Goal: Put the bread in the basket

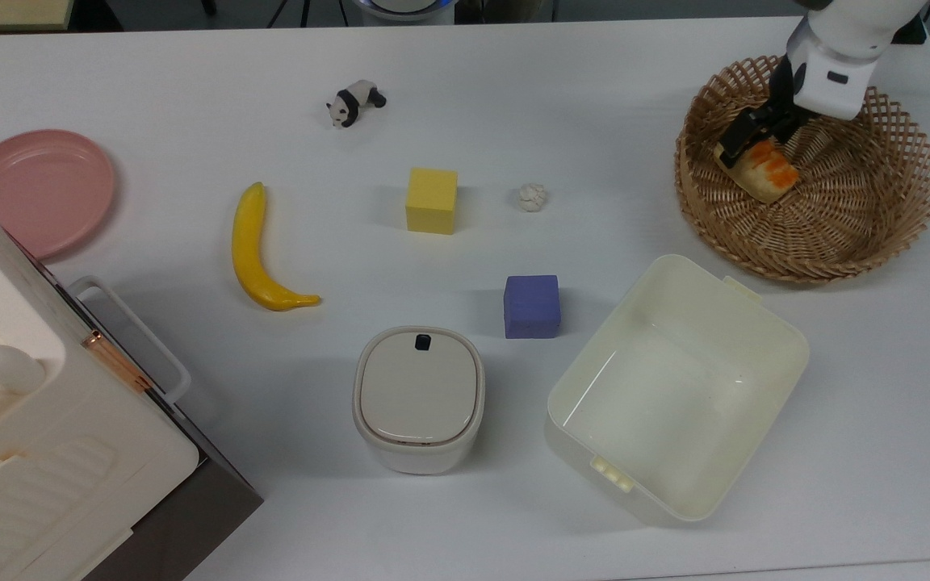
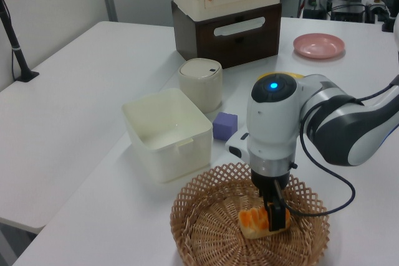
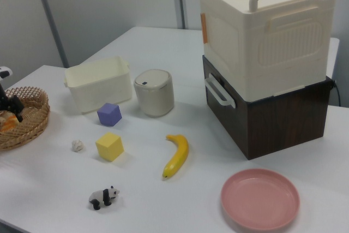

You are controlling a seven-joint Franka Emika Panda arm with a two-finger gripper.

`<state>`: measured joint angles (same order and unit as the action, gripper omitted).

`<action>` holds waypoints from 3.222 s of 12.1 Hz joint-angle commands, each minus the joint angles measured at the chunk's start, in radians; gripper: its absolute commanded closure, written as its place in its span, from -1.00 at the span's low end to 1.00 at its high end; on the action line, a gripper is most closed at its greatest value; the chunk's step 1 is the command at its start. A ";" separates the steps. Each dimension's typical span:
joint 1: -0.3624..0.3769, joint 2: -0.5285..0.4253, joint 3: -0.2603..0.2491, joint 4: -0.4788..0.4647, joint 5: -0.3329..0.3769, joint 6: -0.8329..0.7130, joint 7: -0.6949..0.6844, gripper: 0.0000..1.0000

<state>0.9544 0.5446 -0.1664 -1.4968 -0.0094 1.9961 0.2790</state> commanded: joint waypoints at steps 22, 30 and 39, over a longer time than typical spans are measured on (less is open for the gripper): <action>-0.616 -0.466 0.229 -0.045 0.014 -0.371 -0.084 -1.00; -0.937 -0.474 0.225 -0.049 0.003 -0.402 -0.192 -1.00; -0.988 -0.500 0.229 -0.085 0.008 -0.395 -0.187 -1.00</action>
<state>-0.0202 0.0772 0.0497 -1.5291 -0.0097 1.5954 0.0974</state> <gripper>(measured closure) 0.000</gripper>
